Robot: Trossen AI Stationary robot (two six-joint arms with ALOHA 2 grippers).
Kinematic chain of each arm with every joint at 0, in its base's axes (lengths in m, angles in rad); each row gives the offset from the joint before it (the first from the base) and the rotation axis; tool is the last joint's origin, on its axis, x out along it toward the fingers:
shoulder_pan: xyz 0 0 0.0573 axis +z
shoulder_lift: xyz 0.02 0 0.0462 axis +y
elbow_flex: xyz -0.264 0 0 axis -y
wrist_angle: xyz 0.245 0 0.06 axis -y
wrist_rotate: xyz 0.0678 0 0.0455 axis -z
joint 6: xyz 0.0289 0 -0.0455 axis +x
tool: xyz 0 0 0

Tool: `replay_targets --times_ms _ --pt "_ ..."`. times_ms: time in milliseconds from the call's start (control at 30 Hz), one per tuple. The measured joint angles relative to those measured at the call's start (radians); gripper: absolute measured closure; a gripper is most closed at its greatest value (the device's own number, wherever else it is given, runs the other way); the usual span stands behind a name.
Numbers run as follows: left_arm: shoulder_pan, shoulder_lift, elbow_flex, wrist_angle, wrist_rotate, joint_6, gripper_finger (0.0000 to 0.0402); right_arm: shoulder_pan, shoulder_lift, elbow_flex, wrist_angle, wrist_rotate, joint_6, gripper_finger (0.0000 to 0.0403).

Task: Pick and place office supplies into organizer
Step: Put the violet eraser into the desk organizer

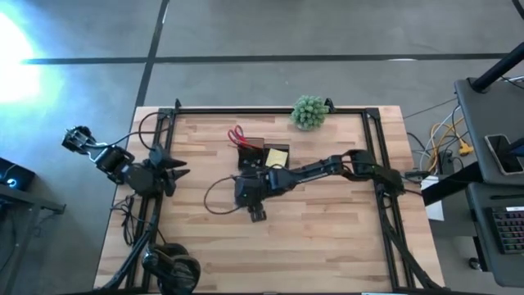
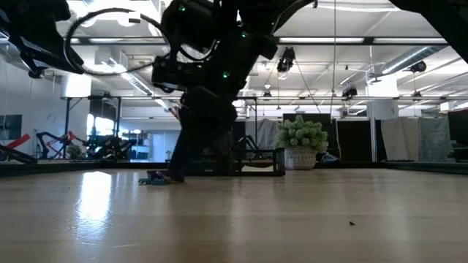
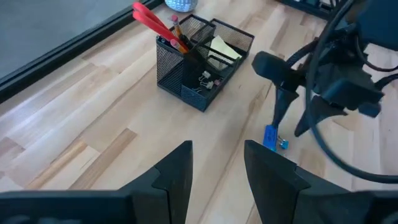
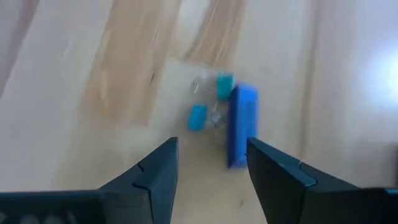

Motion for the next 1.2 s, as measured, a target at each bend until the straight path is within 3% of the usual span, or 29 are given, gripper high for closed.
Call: replay_targets --times_ms 100,367,667,833,1067,1200 --pt "0.000 -0.007 -0.002 0.001 0.000 -0.001 0.0272 -0.003 0.019 0.000 0.004 0.045 -0.008 0.0225" --pt "0.000 -0.012 -0.003 0.001 0.003 -0.027 0.0272 -0.029 0.036 0.000 0.012 0.048 -0.049 0.0243" --pt "0.000 -0.010 -0.003 0.002 0.001 -0.030 0.0272 -0.047 0.042 0.001 0.017 0.029 -0.113 0.0363" --pt "0.000 -0.010 -0.003 0.001 -0.004 -0.029 0.0272 -0.067 0.033 0.000 0.013 0.034 -0.037 0.0386" --pt "0.000 -0.012 -0.003 0.002 -0.004 -0.029 0.0272 -0.111 -0.120 -0.002 -0.109 0.210 0.130 0.0388" --pt "0.000 -0.011 -0.003 0.004 -0.010 -0.029 0.0272 -0.152 -0.180 0.000 -0.228 0.245 0.232 0.0388"
